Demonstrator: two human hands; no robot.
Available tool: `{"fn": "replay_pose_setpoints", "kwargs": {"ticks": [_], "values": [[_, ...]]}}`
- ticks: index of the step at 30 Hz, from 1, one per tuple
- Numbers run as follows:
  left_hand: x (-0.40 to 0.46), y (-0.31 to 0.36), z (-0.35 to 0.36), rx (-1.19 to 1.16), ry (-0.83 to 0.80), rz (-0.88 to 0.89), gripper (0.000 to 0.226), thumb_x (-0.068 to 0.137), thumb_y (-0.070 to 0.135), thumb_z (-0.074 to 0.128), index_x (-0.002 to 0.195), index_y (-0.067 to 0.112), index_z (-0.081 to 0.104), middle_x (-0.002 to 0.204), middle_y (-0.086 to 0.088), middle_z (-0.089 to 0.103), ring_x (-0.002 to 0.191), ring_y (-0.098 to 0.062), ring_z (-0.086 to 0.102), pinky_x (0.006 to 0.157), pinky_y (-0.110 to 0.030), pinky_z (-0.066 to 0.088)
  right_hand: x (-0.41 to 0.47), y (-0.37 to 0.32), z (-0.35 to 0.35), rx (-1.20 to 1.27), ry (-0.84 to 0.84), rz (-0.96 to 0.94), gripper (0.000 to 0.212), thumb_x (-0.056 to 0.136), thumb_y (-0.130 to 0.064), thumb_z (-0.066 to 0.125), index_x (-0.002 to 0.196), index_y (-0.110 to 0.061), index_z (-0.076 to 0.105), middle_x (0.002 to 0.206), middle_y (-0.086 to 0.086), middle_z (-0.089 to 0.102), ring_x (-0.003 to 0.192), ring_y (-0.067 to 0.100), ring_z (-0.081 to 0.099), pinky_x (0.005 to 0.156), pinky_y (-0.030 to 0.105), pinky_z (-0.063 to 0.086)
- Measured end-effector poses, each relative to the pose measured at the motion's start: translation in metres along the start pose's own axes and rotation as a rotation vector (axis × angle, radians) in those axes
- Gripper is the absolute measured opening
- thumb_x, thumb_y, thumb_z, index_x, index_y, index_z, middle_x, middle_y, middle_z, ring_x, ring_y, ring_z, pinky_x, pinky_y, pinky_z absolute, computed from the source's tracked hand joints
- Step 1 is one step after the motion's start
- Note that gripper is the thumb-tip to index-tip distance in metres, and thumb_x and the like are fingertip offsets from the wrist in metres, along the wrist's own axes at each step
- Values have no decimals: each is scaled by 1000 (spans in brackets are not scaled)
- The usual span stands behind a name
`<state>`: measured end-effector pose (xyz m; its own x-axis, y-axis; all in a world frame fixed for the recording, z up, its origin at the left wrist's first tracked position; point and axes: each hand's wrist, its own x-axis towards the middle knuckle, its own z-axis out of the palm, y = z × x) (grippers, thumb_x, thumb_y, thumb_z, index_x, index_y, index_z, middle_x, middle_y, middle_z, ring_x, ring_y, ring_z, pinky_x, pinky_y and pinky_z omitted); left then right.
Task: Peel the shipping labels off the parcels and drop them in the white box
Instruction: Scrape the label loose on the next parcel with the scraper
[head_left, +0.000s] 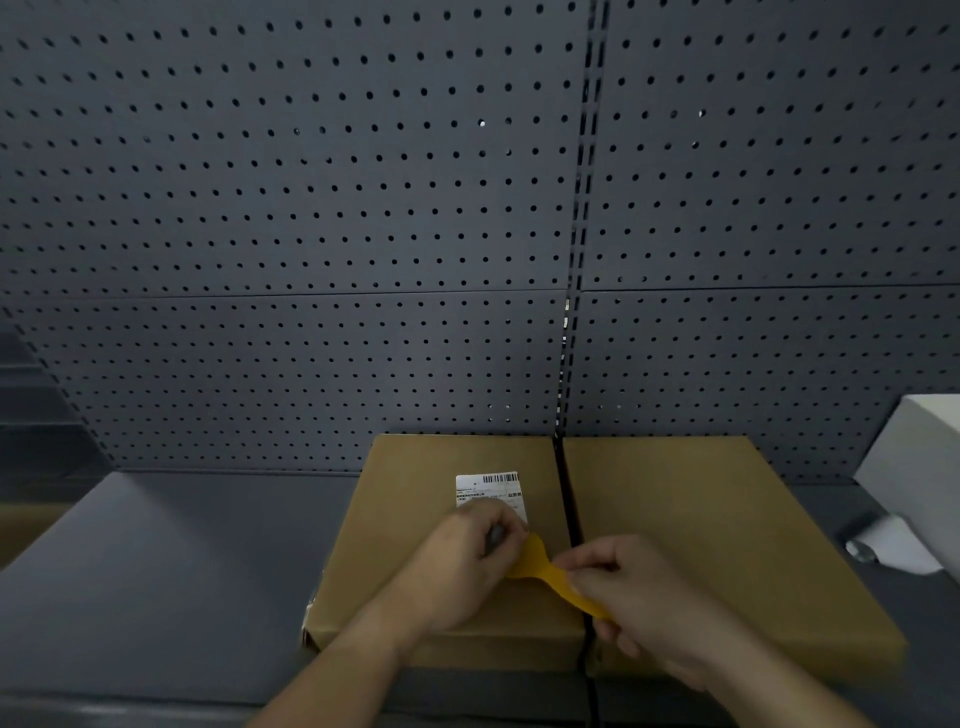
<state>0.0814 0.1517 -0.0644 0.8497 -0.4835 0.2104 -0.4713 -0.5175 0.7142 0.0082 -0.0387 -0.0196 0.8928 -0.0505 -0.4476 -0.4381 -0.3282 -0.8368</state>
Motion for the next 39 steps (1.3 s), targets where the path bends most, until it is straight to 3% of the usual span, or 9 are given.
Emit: {"fn": "replay_pose_setpoints", "kwargs": {"ticks": [5, 10, 15, 19, 26, 30, 33, 36, 39], "values": [[0, 0, -1, -17, -5, -29, 11, 98, 32, 58, 88, 34, 63, 98, 8, 69, 80, -3, 58, 69, -19, 48, -1, 4, -3, -13, 15, 3, 13, 99, -23, 59, 105, -28, 69, 61, 6, 61, 47, 13, 50, 39, 22, 37], [-1, 2, -3, -4, 2, -17, 11, 98, 29, 59, 88, 33, 63, 96, 8, 68, 72, 4, 52, 64, -9, 38, 1, 0, 2, 2, 12, -23, 13, 99, -19, 58, 101, -27, 68, 59, 6, 59, 41, 8, 50, 39, 22, 36], [-2, 2, -3, -9, -1, -43, 11, 99, 33, 57, 96, 28, 66, 92, 9, 65, 78, -4, 56, 66, -14, 44, 0, 4, -1, 0, 39, 10, 13, 98, -24, 60, 101, -29, 71, 64, 7, 62, 55, 19, 53, 40, 23, 38], [-1, 0, -3, 4, -6, -44, 9, 99, 32, 57, 97, 29, 65, 91, 10, 63, 74, 1, 52, 65, -11, 40, 4, 0, 5, 16, 28, -10, 13, 99, -20, 58, 103, -27, 69, 58, 5, 59, 43, 10, 51, 39, 22, 37], [-3, 3, -5, -19, -15, -46, 11, 99, 35, 56, 96, 31, 66, 89, 8, 64, 80, -10, 59, 67, -18, 47, -9, 5, -9, 34, 37, -26, 13, 99, -24, 60, 103, -30, 71, 55, 3, 59, 47, 15, 49, 39, 22, 35], [-2, 3, -5, -13, 13, -42, 10, 98, 34, 59, 93, 31, 66, 90, 3, 67, 82, -14, 60, 70, -22, 49, -27, 14, -48, 151, 165, -46, 14, 98, -21, 63, 101, -29, 74, 69, 7, 61, 49, 14, 53, 41, 24, 37], [-2, 2, -4, -22, 29, -37, 10, 97, 34, 60, 91, 30, 67, 89, 0, 68, 82, -16, 61, 71, -25, 51, -38, 29, -91, 188, 380, -76, 11, 97, -20, 63, 98, -23, 73, 60, 4, 61, 46, 13, 52, 42, 26, 39], [-2, 2, -3, -28, 32, -44, 11, 96, 34, 61, 88, 30, 67, 89, 1, 69, 84, -16, 64, 75, -30, 52, -41, 48, -132, 171, 604, -84, 10, 96, -18, 64, 96, -16, 74, 62, 4, 67, 56, 17, 57, 54, 31, 45], [-2, 2, -2, -41, 38, -58, 11, 96, 31, 63, 87, 28, 68, 91, 4, 71, 86, -15, 65, 78, -29, 52, -38, 69, -164, 161, 744, -69, 13, 97, -17, 64, 93, -9, 74, 84, 8, 72, 75, 18, 62, 70, 34, 48]]}}
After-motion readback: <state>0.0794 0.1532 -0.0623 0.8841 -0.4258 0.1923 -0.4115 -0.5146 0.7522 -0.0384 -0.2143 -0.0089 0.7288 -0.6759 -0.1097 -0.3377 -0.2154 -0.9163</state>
